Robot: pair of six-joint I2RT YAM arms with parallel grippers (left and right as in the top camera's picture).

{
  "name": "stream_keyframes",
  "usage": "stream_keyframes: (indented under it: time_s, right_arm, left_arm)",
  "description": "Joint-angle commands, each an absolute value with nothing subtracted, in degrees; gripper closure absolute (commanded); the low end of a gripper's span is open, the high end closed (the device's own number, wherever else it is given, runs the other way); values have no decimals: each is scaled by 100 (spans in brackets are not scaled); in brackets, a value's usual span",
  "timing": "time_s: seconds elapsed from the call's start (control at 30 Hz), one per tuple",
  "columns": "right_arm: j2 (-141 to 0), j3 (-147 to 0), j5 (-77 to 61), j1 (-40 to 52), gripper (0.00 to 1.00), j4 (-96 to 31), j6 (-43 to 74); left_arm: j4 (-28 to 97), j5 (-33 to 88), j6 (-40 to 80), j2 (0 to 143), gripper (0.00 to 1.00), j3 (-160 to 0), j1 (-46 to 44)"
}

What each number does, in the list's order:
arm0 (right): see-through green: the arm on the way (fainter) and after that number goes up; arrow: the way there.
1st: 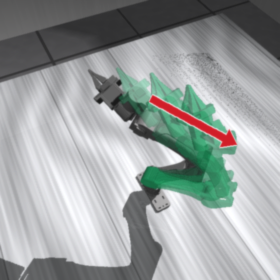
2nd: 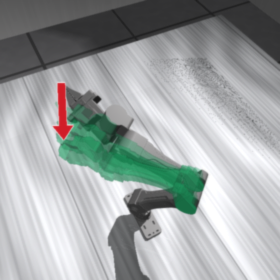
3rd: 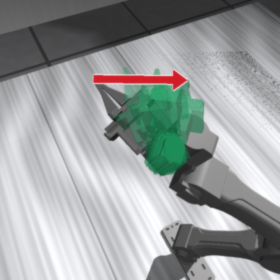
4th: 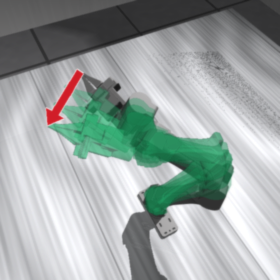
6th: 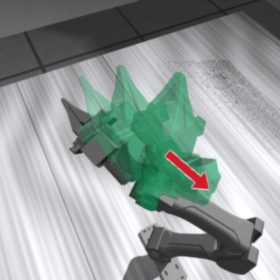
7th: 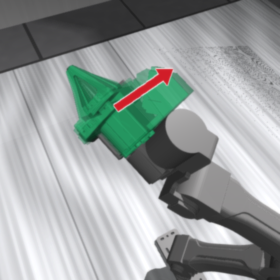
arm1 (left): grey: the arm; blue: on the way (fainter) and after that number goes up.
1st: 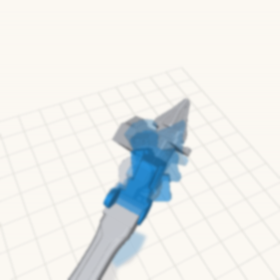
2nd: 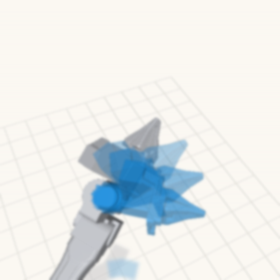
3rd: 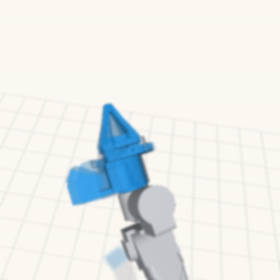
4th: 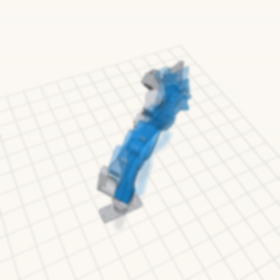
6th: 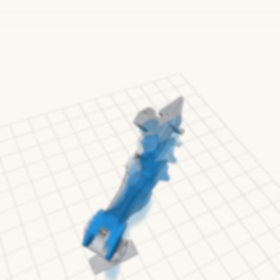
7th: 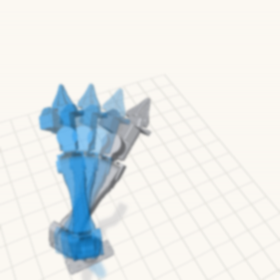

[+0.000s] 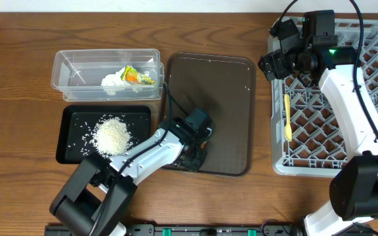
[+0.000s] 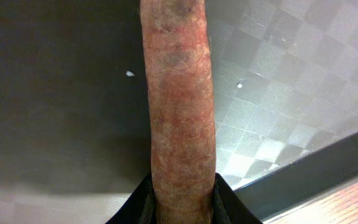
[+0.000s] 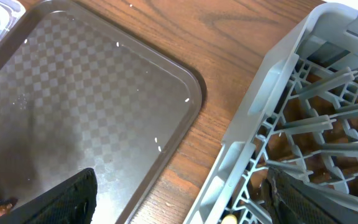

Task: Sort waste into correct bins and load items into the dishwasher rack
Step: 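Carry the carrot left with the left gripper and drop it on the rice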

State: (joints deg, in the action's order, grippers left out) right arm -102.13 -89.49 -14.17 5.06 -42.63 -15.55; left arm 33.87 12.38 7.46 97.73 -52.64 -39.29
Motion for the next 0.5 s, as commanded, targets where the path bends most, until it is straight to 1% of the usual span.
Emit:
stream_keyframes:
  time_s: [0.0, 0.17, 0.47]
  right_arm:
    - [-10265, -8914, -1485, 569, 16, -4298, -1481]
    - [-10265, -8914, -1485, 565, 15, -4318, -1481]
    - [-10265, -8914, -1483, 565, 15, -4311, -1483]
  left_arm:
    - [3380, 930, 718, 9682, 94, -5459, -3675]
    - [3428, 593, 823, 9054, 94, -5535, -3124]
    - [4097, -139, 829, 7675, 93, -5533, -1798]
